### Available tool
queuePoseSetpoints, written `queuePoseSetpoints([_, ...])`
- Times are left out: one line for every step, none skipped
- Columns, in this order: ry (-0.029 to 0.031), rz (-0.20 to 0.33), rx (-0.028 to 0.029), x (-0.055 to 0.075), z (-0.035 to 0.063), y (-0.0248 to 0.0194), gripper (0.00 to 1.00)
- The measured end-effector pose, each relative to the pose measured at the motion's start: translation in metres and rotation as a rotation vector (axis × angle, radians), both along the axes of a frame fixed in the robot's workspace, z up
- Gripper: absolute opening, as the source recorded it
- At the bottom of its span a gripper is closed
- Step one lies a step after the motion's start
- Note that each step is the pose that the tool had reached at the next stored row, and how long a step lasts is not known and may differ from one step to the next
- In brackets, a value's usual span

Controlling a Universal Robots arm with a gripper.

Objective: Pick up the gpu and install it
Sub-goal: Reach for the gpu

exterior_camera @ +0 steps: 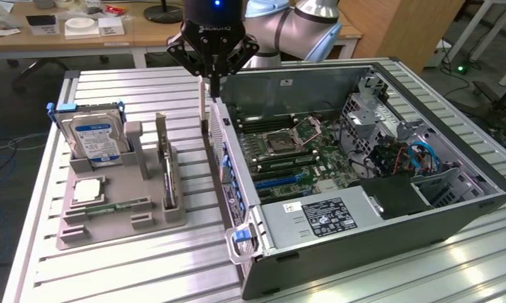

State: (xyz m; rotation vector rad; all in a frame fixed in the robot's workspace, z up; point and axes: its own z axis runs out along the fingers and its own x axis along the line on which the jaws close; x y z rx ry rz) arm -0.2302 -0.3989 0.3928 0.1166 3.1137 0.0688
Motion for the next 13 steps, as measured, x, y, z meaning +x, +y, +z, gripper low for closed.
queuePoseSetpoints([0.0000,0.000,0.0000,-0.001,0.0000,0.0000,0.11])
queuePoseSetpoints([0.0000,0.000,0.0000,-0.002,0.0000,0.0000,0.11])
queuePoseSetpoints([0.0000,0.000,0.0000,-0.004,0.0000,0.0000,0.11])
queuePoseSetpoints([0.0000,0.000,0.0000,-0.005,0.0000,0.0000,0.11])
queuePoseSetpoints([-0.0001,0.000,0.0000,-0.006,-0.0001,0.0000,0.11])
queuePoseSetpoints([0.0000,0.000,0.0000,-0.007,-0.0001,0.0000,0.11])
queuePoseSetpoints([0.0000,0.000,0.0000,-0.008,-0.0001,0.0000,0.11])
queuePoseSetpoints([-0.0001,0.000,0.0000,-0.010,-0.0001,0.0000,0.11])
queuePoseSetpoints([0.0000,0.000,0.0000,-0.011,-0.0001,0.0000,0.11])
queuePoseSetpoints([0.0000,0.000,0.0000,-0.012,-0.0001,0.0000,0.11])
queuePoseSetpoints([0.0000,0.000,0.0000,-0.013,-0.0001,0.0000,0.11])
queuePoseSetpoints([0.0000,0.000,0.0000,-0.014,-0.0001,0.0000,0.11])
queuePoseSetpoints([0.0000,0.000,0.0000,-0.016,-0.0001,0.0000,0.11])
